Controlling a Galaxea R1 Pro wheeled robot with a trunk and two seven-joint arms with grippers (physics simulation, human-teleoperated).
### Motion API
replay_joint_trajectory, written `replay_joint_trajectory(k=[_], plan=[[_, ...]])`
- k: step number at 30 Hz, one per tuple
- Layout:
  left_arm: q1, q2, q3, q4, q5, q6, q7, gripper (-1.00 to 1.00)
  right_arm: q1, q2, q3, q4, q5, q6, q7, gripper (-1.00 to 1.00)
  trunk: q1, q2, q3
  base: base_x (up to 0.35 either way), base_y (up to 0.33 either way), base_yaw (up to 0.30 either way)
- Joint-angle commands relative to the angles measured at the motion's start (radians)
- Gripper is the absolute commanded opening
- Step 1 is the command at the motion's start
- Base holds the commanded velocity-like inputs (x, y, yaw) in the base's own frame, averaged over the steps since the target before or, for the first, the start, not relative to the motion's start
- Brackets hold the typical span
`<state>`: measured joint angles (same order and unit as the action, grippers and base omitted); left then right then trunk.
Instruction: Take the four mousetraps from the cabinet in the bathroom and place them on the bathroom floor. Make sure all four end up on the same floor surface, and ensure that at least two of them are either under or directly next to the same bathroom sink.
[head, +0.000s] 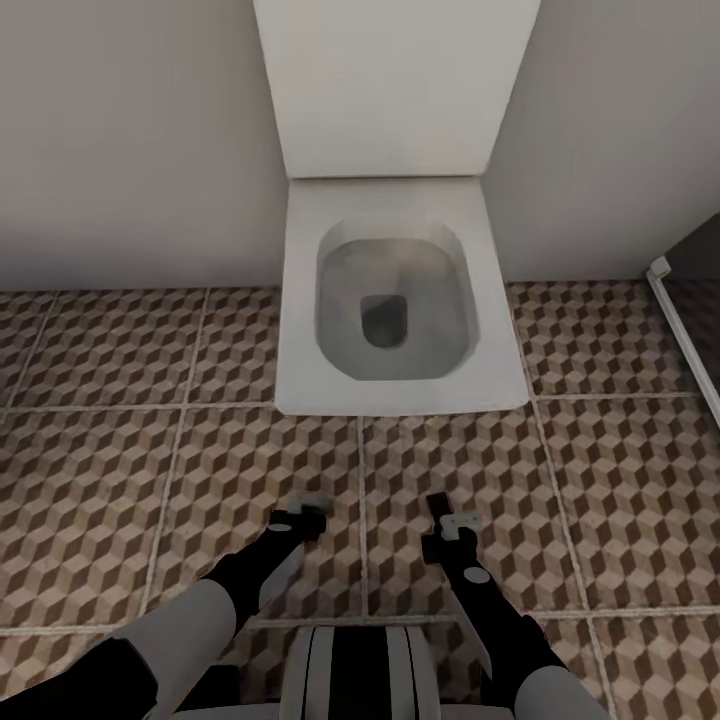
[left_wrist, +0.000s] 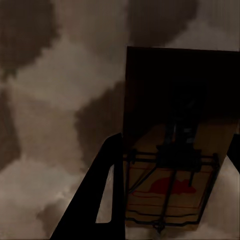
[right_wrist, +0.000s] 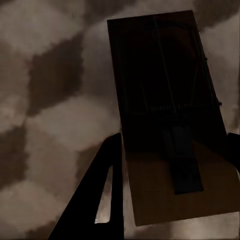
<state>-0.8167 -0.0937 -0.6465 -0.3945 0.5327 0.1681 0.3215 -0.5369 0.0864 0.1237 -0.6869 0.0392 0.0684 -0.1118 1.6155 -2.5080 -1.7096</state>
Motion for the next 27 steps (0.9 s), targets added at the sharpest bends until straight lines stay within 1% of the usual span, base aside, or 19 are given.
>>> replay_joint_trajectory(k=[1,7,13,18,27], plan=[[-0.001,0.002,-0.009,-0.003,-0.01,0.005,0.011,-1.0,0.0,0.0,0.004,-0.002,0.002,0.007,-0.006,-1.0,0.0,0.0,0.0,0.138,0.126,0.0],[-0.001,0.002,-0.009,-0.003,-0.01,0.005,0.011,-1.0,0.0,0.0,0.004,-0.002,0.002,0.007,-0.006,-1.0,0.0,0.0,0.0,0.126,0.116,0.0],[-0.001,0.0,-0.009,-0.003,-0.01,0.006,0.011,-1.0,0.0,0.001,0.004,-0.002,0.002,0.007,-0.006,-1.0,0.0,0.0,0.0,0.028,0.011,0.0],[-0.001,0.0,-0.009,-0.003,-0.01,0.007,0.011,-1.0,0.0,0.001,0.004,-0.002,0.002,0.007,-0.006,-1.0,0.0,0.0,0.0,0.003,-0.127,0.0],[-0.001,0.0,-0.01,-0.003,-0.01,0.006,0.011,-1.0,0.0,0.001,0.005,-0.002,0.002,0.007,-0.006,-1.0,0.0,0.0,0.0,0.0,-0.204,0.0]])
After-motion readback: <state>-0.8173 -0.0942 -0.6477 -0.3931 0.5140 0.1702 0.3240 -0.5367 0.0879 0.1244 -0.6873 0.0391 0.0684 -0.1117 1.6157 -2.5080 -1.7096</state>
